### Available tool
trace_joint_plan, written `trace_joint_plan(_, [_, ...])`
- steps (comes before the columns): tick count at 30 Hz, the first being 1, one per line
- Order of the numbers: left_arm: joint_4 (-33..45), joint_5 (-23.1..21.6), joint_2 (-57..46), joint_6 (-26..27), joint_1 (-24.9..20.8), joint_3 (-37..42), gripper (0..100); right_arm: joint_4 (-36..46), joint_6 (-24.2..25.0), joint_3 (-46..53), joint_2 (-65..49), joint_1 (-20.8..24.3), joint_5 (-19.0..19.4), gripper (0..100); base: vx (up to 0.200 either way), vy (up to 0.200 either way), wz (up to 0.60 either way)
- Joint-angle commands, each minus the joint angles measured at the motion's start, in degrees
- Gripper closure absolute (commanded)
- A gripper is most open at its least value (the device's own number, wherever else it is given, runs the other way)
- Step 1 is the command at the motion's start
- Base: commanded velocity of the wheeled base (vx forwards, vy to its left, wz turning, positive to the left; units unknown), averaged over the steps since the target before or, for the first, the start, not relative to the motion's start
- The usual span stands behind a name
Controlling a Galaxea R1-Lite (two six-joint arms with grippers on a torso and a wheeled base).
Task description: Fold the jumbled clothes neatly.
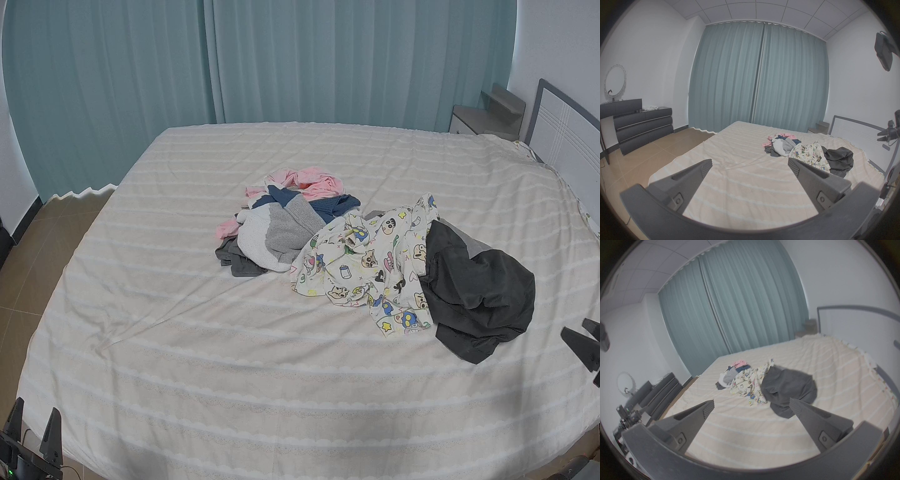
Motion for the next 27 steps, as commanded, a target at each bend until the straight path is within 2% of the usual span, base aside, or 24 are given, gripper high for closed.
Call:
trace_joint_plan(1, [-0.01,-0.06,-0.93,0.05,-0.01,0.31,0,-13.68,7.66,-2.10,34.94,7.51,3.93,0,0.000,0.000,0.00])
trace_joint_plan(6, [-0.01,-0.06,-0.93,0.05,-0.01,0.40,0,-28.89,9.50,-4.21,54.62,7.69,3.75,0,0.000,0.000,0.00])
trace_joint_plan(8, [-0.01,-0.06,-0.93,0.05,-0.01,0.40,0,-31.00,10.47,-5.08,57.70,7.78,3.75,0,0.000,0.000,0.00])
trace_joint_plan(10, [-0.01,-0.06,-0.93,-0.03,-0.01,0.40,0,-35.04,13.99,-7.90,64.47,8.39,3.40,0,0.000,0.000,0.00])
trace_joint_plan(13, [-0.10,-0.06,-0.93,-0.03,-0.01,0.40,0,-36.01,15.39,-8.86,66.40,8.48,3.40,0,0.000,0.000,0.00])
trace_joint_plan(14, [-0.10,-0.06,-0.93,-0.03,-0.01,0.40,0,-38.47,18.56,-11.94,72.11,8.74,3.22,0,0.000,0.000,0.00])
trace_joint_plan(27, [-0.10,0.12,-0.93,-0.39,-0.01,0.48,0,-40.93,19.00,-22.31,83.19,10.15,-2.05,0,0.000,0.000,0.00])
